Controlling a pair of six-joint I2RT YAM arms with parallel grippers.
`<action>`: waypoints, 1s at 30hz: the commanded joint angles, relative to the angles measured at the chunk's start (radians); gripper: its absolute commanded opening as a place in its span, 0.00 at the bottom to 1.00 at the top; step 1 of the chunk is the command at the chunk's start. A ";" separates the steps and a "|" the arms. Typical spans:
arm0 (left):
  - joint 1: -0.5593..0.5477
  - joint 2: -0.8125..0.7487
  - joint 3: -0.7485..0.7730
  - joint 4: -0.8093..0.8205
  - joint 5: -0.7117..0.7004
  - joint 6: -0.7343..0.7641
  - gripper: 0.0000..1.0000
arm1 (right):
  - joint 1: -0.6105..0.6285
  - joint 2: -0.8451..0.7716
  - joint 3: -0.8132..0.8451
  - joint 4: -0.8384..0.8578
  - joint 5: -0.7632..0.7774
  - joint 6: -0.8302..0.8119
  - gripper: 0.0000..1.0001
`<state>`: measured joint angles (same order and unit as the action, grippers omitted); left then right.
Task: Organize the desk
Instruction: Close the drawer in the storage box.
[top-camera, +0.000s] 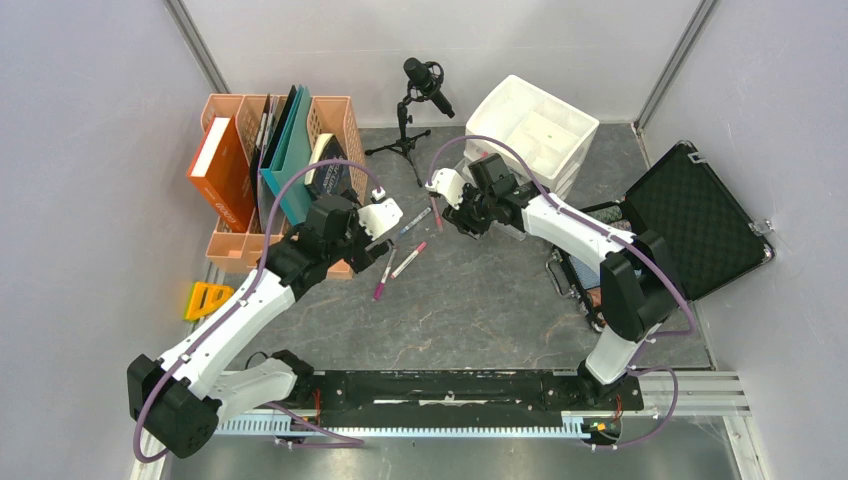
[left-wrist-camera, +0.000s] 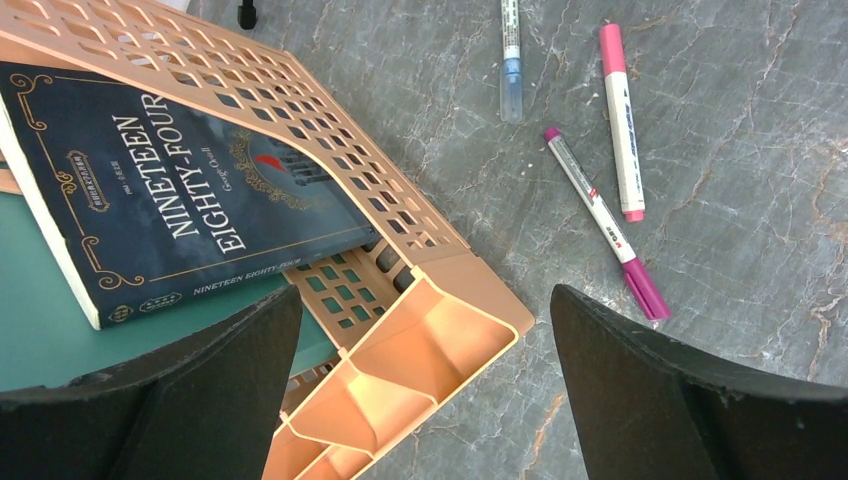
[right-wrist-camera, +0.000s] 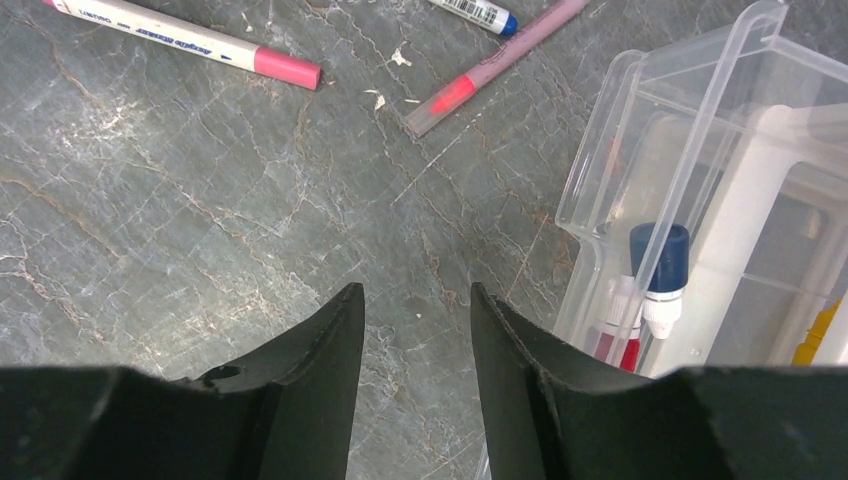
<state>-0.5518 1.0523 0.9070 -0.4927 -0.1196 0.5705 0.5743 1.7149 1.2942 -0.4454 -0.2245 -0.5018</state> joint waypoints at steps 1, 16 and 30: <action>0.000 -0.041 -0.011 0.029 0.030 -0.026 1.00 | 0.006 0.025 0.058 -0.013 0.029 -0.002 0.49; 0.000 -0.069 -0.040 0.034 0.039 -0.009 1.00 | -0.021 0.124 0.179 -0.041 0.174 -0.002 0.47; 0.000 -0.085 -0.072 0.048 0.034 0.027 1.00 | -0.096 0.176 0.258 -0.060 0.325 -0.054 0.47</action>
<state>-0.5518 0.9810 0.8467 -0.4885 -0.0963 0.5728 0.4950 1.8824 1.5051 -0.5030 0.0170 -0.5140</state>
